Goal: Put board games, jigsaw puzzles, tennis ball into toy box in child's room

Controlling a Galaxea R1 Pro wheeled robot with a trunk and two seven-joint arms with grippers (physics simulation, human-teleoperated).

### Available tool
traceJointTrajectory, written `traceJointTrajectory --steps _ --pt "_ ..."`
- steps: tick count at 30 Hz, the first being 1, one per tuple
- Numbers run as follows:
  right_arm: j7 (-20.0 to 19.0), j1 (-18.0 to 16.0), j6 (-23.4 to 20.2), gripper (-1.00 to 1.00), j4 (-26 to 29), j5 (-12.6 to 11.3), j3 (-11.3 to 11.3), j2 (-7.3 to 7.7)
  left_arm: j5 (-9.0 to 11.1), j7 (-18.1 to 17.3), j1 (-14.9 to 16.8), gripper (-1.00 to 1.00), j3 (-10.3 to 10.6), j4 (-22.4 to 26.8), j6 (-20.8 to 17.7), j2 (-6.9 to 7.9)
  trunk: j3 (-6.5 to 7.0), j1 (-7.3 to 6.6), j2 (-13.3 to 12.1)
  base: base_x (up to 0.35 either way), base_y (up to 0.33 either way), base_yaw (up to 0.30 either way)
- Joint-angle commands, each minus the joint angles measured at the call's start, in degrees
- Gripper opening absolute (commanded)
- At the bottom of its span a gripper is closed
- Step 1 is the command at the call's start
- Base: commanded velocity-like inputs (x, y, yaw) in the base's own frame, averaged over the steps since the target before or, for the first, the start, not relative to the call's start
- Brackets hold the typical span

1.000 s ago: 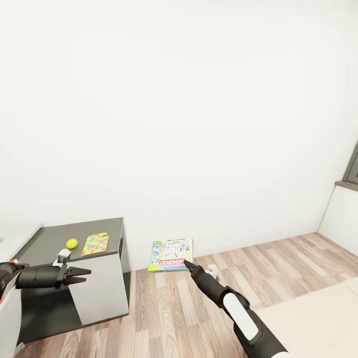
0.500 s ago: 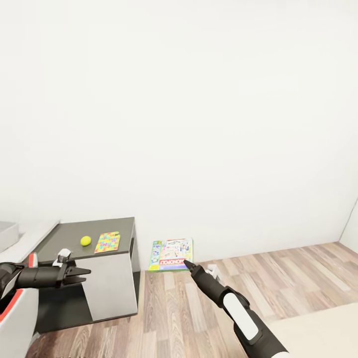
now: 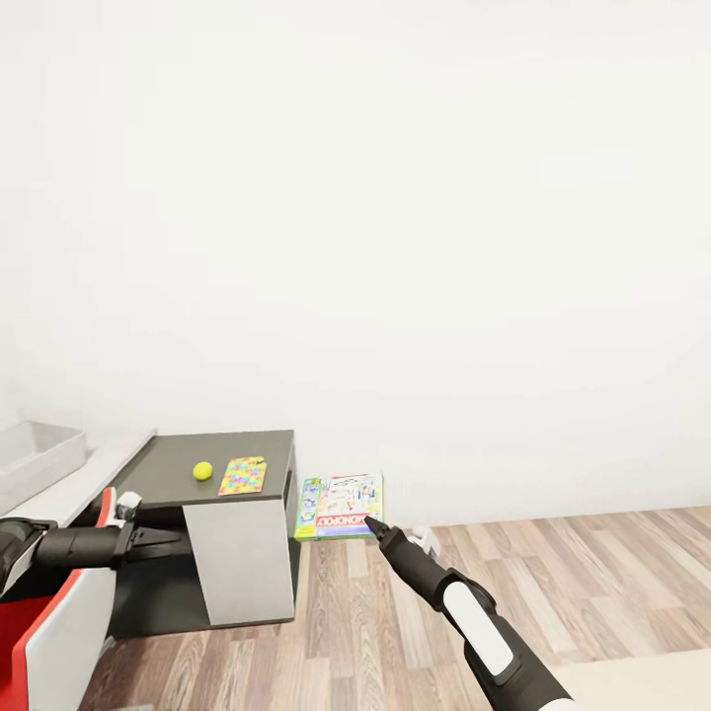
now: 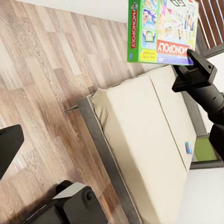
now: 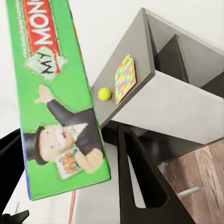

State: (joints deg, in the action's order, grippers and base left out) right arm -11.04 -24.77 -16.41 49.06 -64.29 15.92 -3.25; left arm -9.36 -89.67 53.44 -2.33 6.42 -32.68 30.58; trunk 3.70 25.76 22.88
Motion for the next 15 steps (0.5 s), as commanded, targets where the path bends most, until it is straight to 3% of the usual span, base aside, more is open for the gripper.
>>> traceJointTrajectory --steps 1,9,15 --pt "-0.04 -0.02 -0.2 -1.0 0.0 -0.4 -0.01 0.0 -0.54 -0.33 0.0 1.0 -0.23 0.19 -0.61 -0.02 -0.02 0.02 0.04 0.0 0.0 0.026" --pt "0.12 -0.05 -0.47 -1.0 0.04 -0.4 0.0 0.09 -0.53 -0.33 0.0 1.0 -0.22 0.48 -0.66 0.0 -0.02 0.02 0.04 0.0 0.0 0.008" --pt "3.41 -0.24 -3.89 -1.0 3.23 -0.4 -0.06 0.98 -0.34 -0.33 0.2 1.0 -0.4 1.09 -0.73 0.23 -0.02 0.02 0.04 0.0 0.0 0.0"
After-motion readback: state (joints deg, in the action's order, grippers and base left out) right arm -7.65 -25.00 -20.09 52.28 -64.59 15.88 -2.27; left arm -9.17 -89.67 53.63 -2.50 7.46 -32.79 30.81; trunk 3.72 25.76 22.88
